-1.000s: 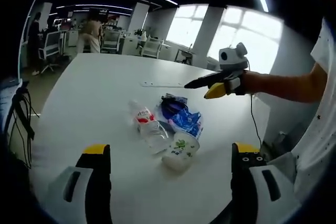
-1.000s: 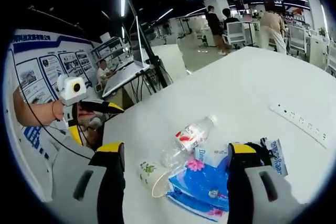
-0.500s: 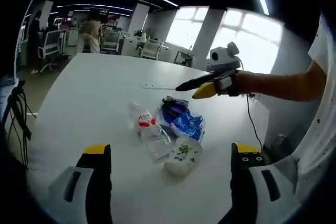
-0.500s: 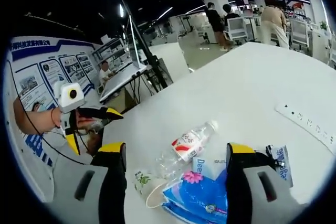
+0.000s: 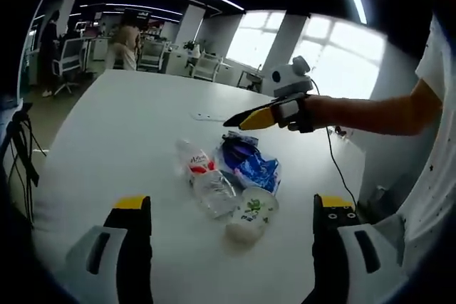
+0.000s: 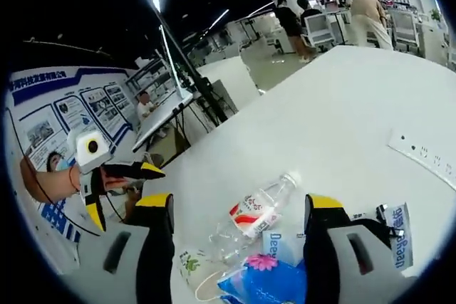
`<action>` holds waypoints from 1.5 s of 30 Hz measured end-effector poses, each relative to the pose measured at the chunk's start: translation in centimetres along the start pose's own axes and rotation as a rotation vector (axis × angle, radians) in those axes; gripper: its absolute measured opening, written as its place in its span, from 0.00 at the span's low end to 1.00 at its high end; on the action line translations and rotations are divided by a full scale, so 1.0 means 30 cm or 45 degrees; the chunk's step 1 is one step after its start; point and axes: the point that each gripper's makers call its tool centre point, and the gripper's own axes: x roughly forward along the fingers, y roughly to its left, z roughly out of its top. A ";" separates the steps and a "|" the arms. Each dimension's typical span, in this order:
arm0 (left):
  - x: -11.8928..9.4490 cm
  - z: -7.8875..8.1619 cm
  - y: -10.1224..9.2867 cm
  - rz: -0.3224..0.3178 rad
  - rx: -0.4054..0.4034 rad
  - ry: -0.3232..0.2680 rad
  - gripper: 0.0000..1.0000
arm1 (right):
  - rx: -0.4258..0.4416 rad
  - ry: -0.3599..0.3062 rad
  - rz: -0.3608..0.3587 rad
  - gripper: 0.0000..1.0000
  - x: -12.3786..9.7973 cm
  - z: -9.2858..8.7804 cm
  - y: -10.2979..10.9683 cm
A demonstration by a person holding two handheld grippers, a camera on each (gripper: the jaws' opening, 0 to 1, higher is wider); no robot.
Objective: Arrange the tabletop items into an orderly group along one side of the table until the central work area is clear of visible clutter.
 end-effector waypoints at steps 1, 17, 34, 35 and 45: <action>0.001 -0.002 0.002 0.001 -0.001 0.001 0.97 | 0.002 0.003 0.001 0.73 0.009 0.002 -0.005; 0.032 -0.007 0.026 -0.003 -0.038 -0.015 0.97 | 0.203 0.053 0.012 0.68 0.128 -0.002 -0.103; 0.055 -0.016 0.044 -0.002 -0.062 -0.031 0.97 | 0.379 0.105 0.019 0.64 0.219 -0.033 -0.178; 0.055 -0.017 0.044 -0.002 -0.065 -0.032 0.97 | 0.396 0.108 0.018 0.63 0.223 -0.035 -0.181; 0.057 -0.026 0.056 0.003 -0.078 -0.035 0.97 | 0.563 0.135 0.040 0.53 0.254 -0.061 -0.201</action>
